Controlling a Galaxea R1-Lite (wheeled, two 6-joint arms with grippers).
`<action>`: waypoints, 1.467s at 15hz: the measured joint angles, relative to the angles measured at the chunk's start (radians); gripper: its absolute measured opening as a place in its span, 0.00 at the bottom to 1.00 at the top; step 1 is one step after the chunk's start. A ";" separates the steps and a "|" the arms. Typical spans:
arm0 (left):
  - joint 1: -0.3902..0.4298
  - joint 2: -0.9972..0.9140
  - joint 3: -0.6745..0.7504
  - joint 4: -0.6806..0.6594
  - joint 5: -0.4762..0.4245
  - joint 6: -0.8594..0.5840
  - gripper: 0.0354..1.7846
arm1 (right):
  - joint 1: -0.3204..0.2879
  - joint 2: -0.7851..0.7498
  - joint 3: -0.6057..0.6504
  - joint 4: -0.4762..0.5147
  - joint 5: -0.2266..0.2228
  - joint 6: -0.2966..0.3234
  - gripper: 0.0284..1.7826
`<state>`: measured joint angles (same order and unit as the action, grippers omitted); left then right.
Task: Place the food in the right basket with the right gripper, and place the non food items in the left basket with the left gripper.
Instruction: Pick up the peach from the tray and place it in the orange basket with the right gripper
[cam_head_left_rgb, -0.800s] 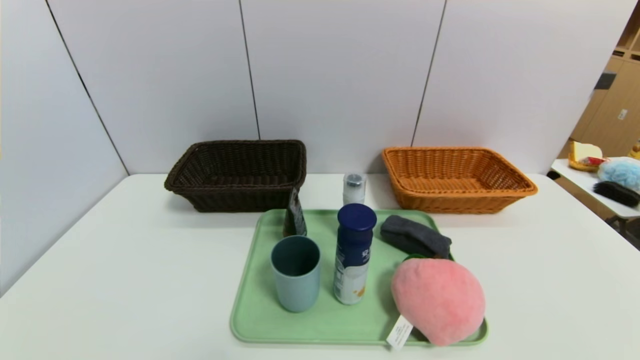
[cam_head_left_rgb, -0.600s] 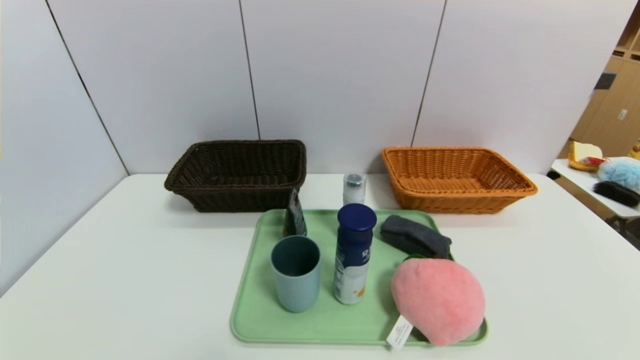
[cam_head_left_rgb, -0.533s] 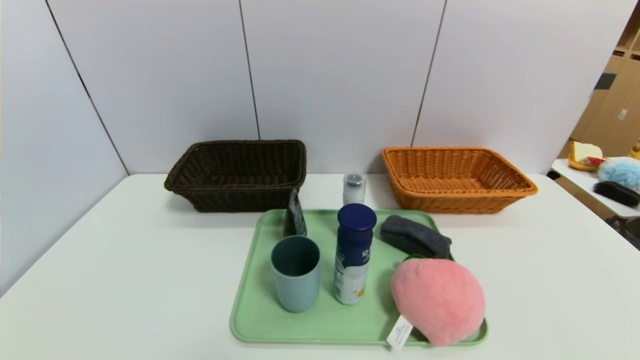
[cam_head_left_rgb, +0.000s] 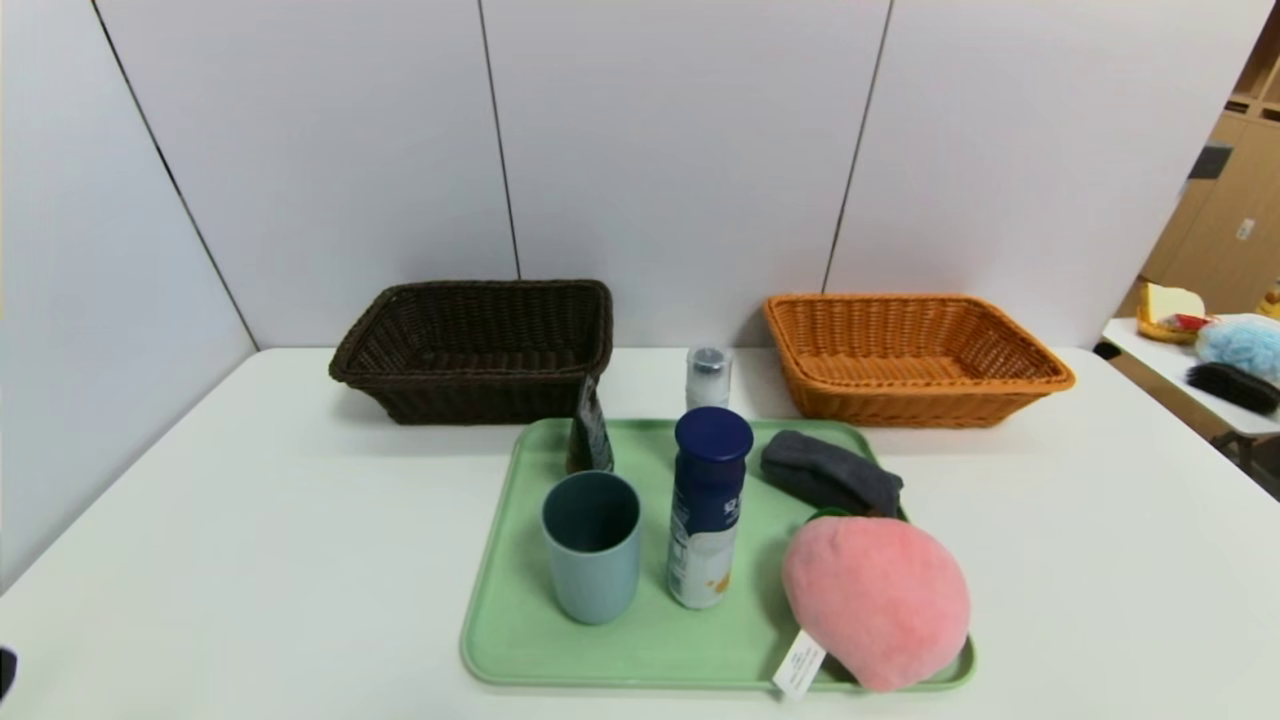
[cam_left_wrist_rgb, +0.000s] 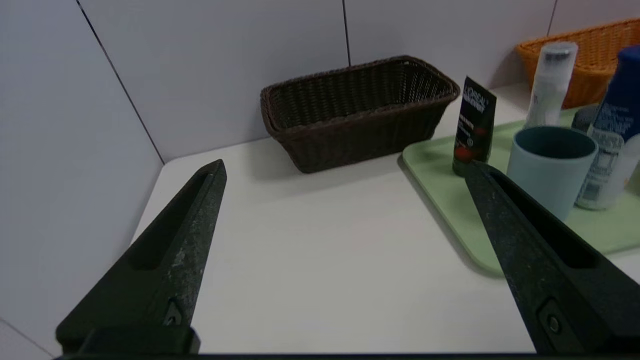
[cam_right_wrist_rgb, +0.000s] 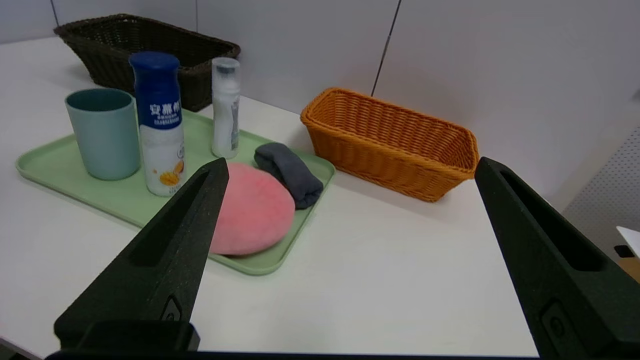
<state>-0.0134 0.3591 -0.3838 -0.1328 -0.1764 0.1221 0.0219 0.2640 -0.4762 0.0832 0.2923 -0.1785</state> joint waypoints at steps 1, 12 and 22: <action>0.000 0.080 -0.043 -0.049 -0.001 0.000 0.94 | 0.004 0.073 -0.051 -0.010 0.003 0.003 0.95; 0.000 0.830 -0.422 -0.324 -0.003 -0.004 0.94 | 0.095 0.854 -0.350 -0.310 0.029 0.022 0.95; 0.000 0.994 -0.445 -0.385 0.001 0.000 0.94 | 0.353 1.107 -0.566 0.260 -0.130 0.203 0.95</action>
<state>-0.0134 1.3532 -0.8289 -0.5181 -0.1755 0.1226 0.3747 1.3711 -1.0419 0.3430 0.1626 0.0240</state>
